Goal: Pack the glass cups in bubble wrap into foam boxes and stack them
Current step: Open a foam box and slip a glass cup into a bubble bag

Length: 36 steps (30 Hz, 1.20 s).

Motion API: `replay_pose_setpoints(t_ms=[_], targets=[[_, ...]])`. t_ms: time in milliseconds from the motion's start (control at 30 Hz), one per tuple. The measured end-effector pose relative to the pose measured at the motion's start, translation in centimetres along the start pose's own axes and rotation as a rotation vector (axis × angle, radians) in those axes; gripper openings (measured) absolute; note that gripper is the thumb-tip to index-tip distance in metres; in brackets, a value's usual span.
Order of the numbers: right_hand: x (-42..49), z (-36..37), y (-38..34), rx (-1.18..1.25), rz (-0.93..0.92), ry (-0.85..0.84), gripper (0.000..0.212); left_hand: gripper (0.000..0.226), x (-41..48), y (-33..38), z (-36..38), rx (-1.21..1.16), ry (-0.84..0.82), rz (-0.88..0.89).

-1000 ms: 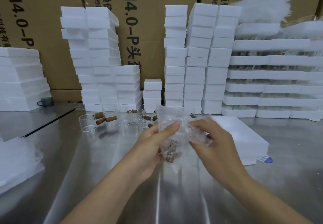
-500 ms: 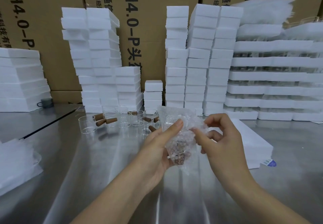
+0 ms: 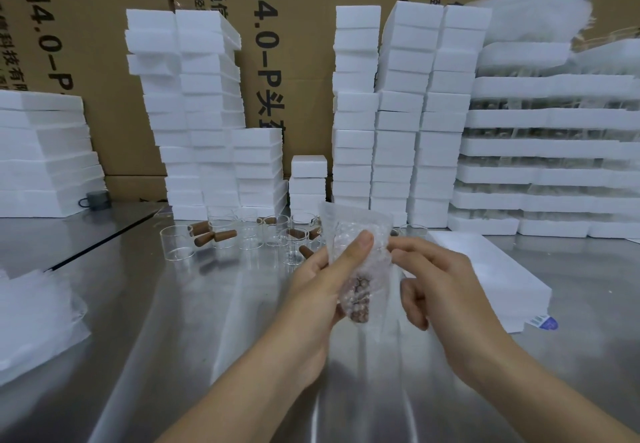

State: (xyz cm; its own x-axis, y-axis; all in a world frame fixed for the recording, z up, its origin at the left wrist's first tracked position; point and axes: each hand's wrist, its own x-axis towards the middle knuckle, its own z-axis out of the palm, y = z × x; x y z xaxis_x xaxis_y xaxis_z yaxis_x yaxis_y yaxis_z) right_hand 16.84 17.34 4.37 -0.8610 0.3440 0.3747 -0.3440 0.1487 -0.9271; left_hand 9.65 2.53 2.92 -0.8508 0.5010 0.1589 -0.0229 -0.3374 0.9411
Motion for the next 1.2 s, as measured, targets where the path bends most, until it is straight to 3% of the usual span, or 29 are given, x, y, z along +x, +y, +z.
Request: replay_pose_setpoints(t_ms=[133, 200, 267, 333, 433, 567, 667, 933, 1100, 1200], targets=[[-0.6, 0.6, -0.4, -0.064, -0.177, 0.06, 0.022, 0.067, -0.1, 0.2, 0.2, -0.08, 0.109, -0.019], [-1.1, 1.0, -0.3, -0.141, -0.184, -0.086, 0.027, 0.066, -0.2, 0.0, 0.4, -0.083, 0.13, -0.026], [-1.6, 1.6, -0.4, -0.217, -0.128, -0.283, 0.018, 0.068, -0.3, -0.2, 0.6, -0.058, 0.101, -0.04], [-1.6, 1.5, -0.6, -0.243, -0.095, -0.33, 0.017, 0.067, -0.4, -0.1, 0.4, -0.05, 0.063, -0.046], [-1.0, 1.0, 0.0, -0.26, -0.124, -0.133, 0.011, 0.059, -0.2, 0.2, 0.0, -0.052, 0.058, -0.018], [-0.9, 1.1, 1.1, -0.37, -0.173, 0.078, 0.032, 0.065, -0.1, 0.6, -0.2, -0.137, 0.105, 0.014], [-0.8, 1.2, 1.7, -0.421, -0.187, 0.074, 0.043, 0.065, 0.0, 0.9, -0.4, -0.162, 0.085, 0.021], [-0.3, 0.7, 2.4, -0.457, -0.301, 0.118, 0.025, 0.07, 0.2, 0.8, -0.7, -0.08, -0.003, -0.084], [-0.2, 0.5, 2.3, -0.519, -0.423, 0.09, 0.044, 0.056, 0.1, 1.1, -0.8, 0.103, 0.002, -0.087], [-0.2, 0.4, 2.2, -0.576, -0.486, 0.044, 0.052, 0.062, 0.1, 1.1, -1.0, 0.116, -0.026, -0.096]])
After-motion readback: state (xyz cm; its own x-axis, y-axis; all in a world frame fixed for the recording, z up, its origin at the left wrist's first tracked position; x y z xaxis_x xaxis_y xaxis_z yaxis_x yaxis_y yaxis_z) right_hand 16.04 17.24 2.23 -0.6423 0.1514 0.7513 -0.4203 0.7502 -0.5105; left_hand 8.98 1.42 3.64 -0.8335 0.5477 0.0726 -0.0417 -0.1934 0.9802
